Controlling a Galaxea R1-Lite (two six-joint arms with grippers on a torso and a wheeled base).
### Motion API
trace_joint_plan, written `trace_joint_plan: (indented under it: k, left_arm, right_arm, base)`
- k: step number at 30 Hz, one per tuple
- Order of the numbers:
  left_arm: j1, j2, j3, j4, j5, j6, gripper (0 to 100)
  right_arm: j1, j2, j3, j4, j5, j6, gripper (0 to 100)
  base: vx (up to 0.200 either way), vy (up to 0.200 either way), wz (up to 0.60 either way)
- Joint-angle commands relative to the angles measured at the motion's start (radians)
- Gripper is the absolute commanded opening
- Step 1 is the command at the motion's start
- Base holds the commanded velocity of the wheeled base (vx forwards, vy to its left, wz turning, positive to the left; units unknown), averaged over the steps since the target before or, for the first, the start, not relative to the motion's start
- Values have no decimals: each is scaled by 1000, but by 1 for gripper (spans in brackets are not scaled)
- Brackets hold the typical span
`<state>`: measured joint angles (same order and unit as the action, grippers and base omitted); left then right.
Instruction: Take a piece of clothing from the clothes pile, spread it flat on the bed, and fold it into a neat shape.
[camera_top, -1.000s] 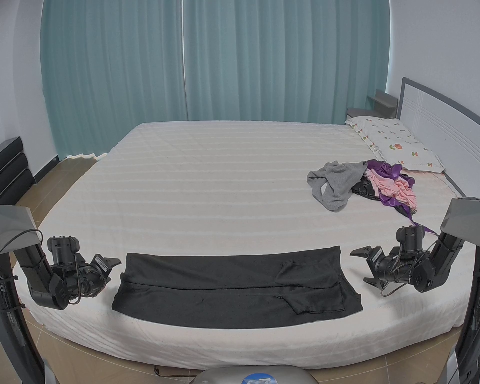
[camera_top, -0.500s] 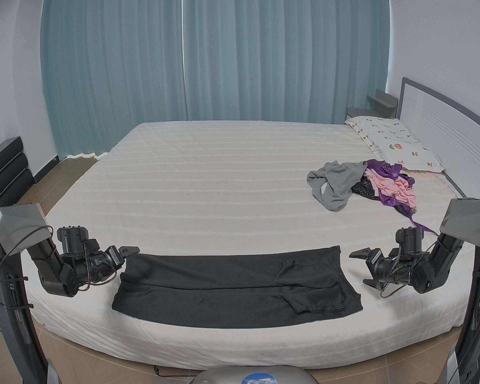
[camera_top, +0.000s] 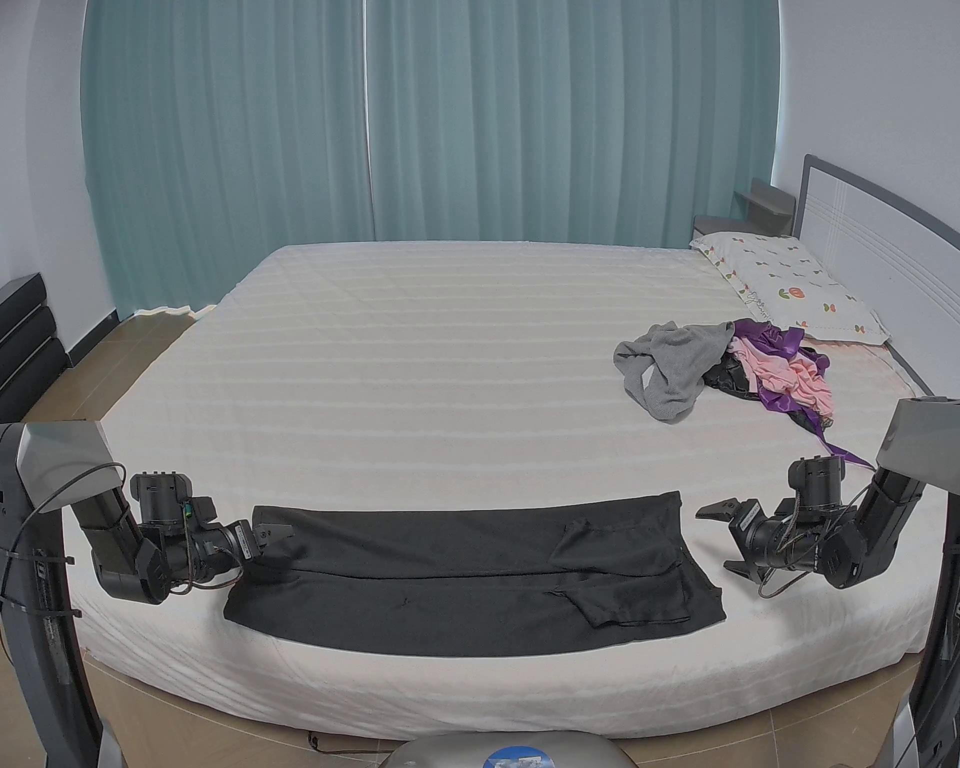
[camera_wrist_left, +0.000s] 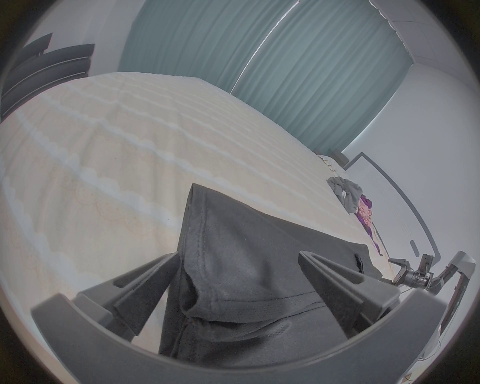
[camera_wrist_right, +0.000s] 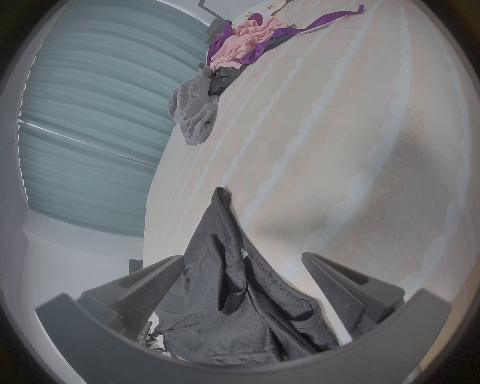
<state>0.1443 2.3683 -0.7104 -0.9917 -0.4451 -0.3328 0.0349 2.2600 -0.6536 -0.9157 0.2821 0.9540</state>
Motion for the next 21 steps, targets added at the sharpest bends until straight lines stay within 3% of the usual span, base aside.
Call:
trace_joint_plan:
  k: [1,5,21]
  left_arm:
    - [3,19,3,-2,13,26,100]
    - [5,19,3,-2,57,43,100]
    - [-14,14,42,-12,63,98,100]
  right_arm:
    - [0,3,0,0,0,0,100]
    - [2,3,0,0,0,0,100]
    - [2,3,0,0,0,0,100]
  base:
    - [0,0,0]
    - [0,0,0]
    - [0,0,0]
